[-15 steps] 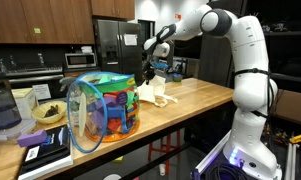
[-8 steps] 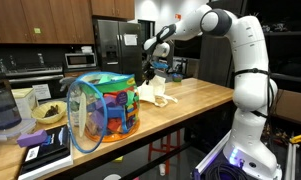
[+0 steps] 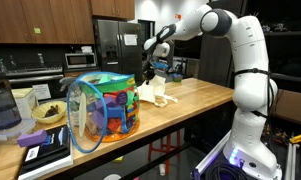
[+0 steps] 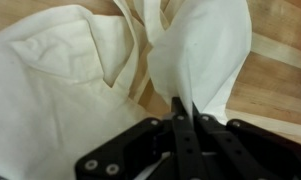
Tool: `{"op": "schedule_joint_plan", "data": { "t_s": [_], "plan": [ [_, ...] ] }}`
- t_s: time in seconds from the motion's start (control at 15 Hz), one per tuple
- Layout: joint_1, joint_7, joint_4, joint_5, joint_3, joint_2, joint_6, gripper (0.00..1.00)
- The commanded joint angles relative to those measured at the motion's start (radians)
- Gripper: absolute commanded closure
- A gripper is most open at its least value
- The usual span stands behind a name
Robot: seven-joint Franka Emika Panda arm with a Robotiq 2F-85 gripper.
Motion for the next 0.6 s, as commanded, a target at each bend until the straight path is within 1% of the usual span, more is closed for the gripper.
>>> {"op": "schedule_joint_plan", "data": {
  "t_s": [0.0, 0.07, 0.13, 0.53],
  "plan": [
    [-0.005, 0.002, 0.002, -0.003, 0.006, 0.0, -0.002, 0.96],
    [-0.005, 0.002, 0.002, -0.003, 0.006, 0.0, -0.002, 0.96],
    [-0.006, 0.001, 0.005, 0.001, 0.007, 0.002, -0.004, 0.99],
    [-0.021, 0.024, 0.07, -0.033, -0.024, 0.03, 0.016, 0.99]
  ]
}}
